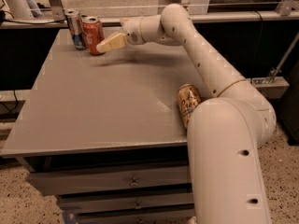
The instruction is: Move coke can near redbull can
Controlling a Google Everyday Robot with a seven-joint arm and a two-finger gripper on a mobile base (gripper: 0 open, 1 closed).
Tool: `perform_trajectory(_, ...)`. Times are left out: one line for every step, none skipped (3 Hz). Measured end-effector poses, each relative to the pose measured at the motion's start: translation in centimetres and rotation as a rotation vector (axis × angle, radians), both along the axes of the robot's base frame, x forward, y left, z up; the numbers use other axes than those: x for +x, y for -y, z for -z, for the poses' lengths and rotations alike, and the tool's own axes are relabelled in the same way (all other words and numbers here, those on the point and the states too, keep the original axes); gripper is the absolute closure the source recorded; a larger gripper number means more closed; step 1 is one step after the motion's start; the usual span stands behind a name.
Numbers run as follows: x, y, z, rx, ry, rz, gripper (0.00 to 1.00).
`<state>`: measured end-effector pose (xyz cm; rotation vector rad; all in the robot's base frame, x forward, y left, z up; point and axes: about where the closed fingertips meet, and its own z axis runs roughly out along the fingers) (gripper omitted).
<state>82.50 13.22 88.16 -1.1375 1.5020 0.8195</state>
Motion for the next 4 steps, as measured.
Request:
perform_trajectory(0.2, 3.1, -0.2, 0.011, 0.008, 0.052, 0.00)
perform_trajectory(0.5, 6.6, -0.7, 0.008, 0.030, 0.110, 0.00)
perform_trajectory(1.0, 9.7, -1.4, 0.021, 0.054, 0.172, 0.00)
perform_trajectory(1.8, 11.9, -2.5, 0.081, 0.064, 0.232, 0.00)
